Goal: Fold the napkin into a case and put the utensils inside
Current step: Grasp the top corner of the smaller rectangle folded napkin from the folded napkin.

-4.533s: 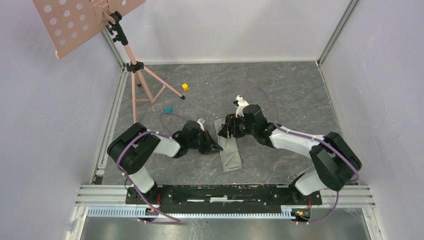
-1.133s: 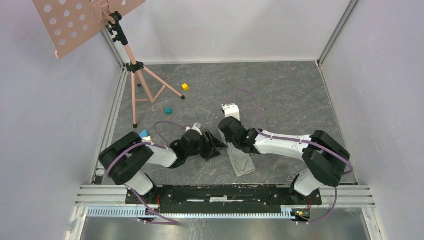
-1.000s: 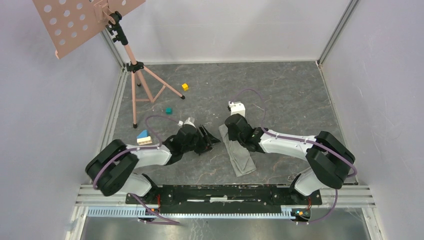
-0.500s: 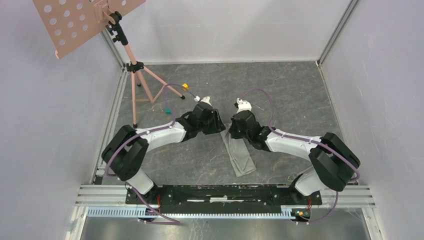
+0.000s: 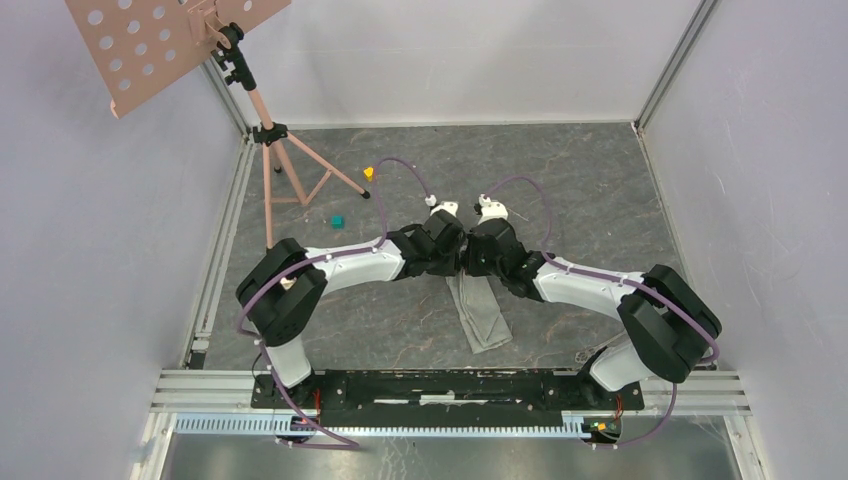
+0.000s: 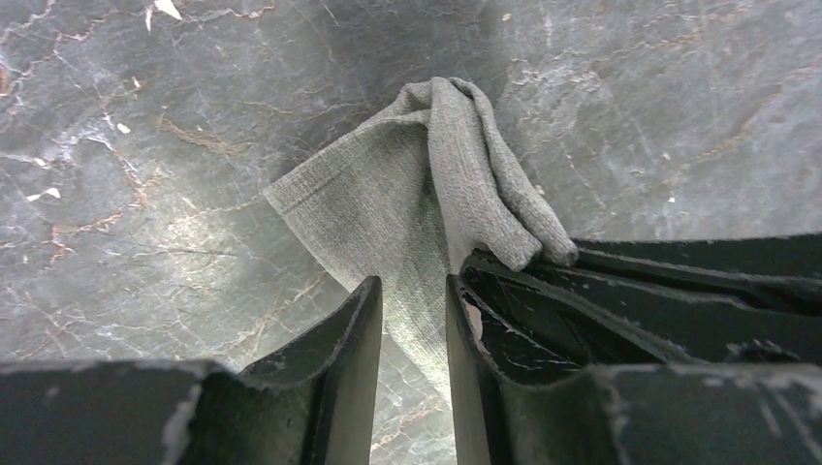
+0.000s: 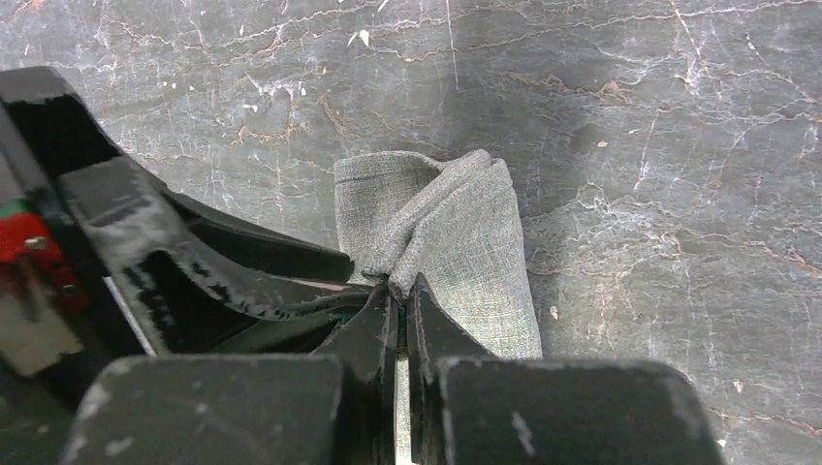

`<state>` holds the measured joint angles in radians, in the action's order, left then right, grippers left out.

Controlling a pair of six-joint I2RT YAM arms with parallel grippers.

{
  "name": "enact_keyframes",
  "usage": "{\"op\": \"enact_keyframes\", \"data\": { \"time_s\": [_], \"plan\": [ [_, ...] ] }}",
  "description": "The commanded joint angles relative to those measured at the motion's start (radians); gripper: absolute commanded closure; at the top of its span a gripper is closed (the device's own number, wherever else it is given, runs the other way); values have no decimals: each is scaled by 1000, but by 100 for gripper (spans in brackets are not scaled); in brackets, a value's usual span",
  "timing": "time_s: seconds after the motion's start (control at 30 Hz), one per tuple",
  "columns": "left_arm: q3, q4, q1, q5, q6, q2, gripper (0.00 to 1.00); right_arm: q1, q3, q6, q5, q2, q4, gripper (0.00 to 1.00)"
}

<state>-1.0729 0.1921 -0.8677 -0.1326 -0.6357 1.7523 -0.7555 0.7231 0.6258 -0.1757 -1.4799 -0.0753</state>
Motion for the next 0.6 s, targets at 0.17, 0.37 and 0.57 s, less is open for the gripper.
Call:
{"op": "enact_keyframes", "data": {
  "time_s": [0.17,0.37,0.57],
  "plan": [
    [-65,21,-34,-99,124,54,57,1,-17,22,19,40,-59,100],
    [-85,24,-46,-129,153,64,60,0,-21,26,23,40,-66,100],
    [-107,64,-48,-196,136,73,68,0,-26,22,26,34,-67,100]
  ]
}}
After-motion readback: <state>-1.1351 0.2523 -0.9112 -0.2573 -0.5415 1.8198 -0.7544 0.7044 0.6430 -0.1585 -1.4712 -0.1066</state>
